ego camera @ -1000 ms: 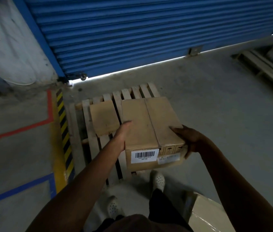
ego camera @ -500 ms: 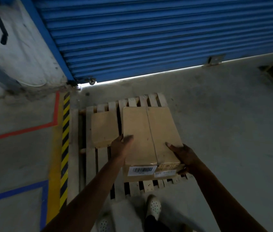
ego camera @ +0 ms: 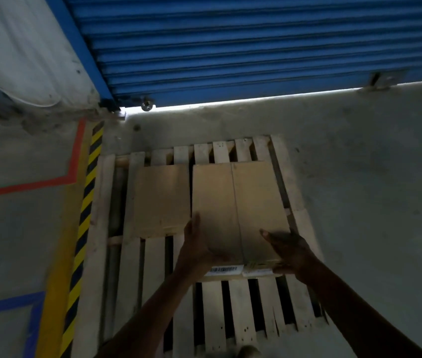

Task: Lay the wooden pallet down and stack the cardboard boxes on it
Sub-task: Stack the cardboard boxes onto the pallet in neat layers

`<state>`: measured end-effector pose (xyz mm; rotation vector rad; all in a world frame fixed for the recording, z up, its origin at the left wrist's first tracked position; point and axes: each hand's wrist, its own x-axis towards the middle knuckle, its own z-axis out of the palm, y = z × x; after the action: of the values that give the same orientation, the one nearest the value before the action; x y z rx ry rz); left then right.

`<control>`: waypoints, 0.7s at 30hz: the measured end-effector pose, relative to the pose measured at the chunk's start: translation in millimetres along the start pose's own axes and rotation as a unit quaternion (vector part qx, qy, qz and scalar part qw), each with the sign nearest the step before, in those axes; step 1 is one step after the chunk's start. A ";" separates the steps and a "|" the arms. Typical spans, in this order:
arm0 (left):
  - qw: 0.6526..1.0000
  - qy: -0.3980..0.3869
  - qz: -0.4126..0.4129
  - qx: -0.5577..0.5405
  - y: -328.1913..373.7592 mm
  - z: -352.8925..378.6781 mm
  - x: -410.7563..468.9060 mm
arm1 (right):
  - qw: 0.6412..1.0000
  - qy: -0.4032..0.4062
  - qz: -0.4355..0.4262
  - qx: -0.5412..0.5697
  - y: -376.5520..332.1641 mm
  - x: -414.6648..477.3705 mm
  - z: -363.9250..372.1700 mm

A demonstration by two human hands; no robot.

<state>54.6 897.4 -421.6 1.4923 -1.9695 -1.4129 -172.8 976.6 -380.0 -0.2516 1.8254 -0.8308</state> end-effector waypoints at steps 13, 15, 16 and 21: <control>0.967 -0.065 0.019 0.246 -210.0 82.2 158.4 | 0.997 0.014 -0.073 0.002 92.7 256.4 79.8; 0.952 -0.061 0.018 0.298 -214.9 83.4 176.9 | 0.997 0.023 -0.073 0.015 92.5 275.4 86.5; 0.947 -0.058 0.018 0.316 -215.7 82.4 185.6 | 0.997 0.024 -0.077 0.022 91.8 283.7 89.4; 0.936 -0.019 0.009 0.351 -221.6 71.9 220.2 | 0.993 0.020 -0.111 0.034 84.0 314.5 107.2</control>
<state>36.6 751.0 -706.3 1.6974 -2.6687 -0.7416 -190.2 826.2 -687.4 -0.4015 1.8229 -1.0578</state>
